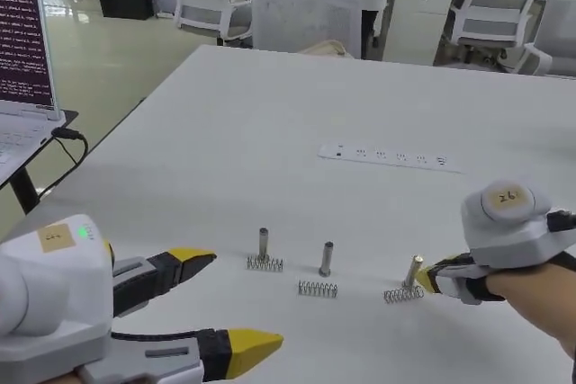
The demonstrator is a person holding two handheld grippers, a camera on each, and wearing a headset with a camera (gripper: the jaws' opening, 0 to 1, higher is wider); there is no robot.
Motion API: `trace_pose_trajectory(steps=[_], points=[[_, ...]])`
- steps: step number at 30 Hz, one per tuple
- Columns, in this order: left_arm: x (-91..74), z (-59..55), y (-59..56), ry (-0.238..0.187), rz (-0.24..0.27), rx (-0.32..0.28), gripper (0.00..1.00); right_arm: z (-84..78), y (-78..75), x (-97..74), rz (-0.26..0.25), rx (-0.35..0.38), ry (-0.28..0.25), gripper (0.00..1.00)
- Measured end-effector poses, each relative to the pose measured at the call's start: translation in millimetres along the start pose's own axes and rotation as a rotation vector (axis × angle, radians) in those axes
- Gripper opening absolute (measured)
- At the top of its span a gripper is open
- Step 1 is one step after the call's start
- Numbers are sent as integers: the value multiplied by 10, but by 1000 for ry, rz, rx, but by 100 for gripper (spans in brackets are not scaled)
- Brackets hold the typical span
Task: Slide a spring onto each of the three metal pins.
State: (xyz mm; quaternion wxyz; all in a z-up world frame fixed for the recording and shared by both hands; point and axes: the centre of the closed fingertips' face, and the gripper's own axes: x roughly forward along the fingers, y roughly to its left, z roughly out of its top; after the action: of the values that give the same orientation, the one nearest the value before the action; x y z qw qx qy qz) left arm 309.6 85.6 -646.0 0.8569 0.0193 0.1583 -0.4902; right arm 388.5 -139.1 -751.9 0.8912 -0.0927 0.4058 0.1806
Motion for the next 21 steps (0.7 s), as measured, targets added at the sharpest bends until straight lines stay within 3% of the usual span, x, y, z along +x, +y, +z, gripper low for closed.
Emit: trace_pose_trajectory(steps=[21], points=[[-2, -3, 7, -1, 4, -4, 65, -161, 122, 36, 55, -61, 45, 17]])
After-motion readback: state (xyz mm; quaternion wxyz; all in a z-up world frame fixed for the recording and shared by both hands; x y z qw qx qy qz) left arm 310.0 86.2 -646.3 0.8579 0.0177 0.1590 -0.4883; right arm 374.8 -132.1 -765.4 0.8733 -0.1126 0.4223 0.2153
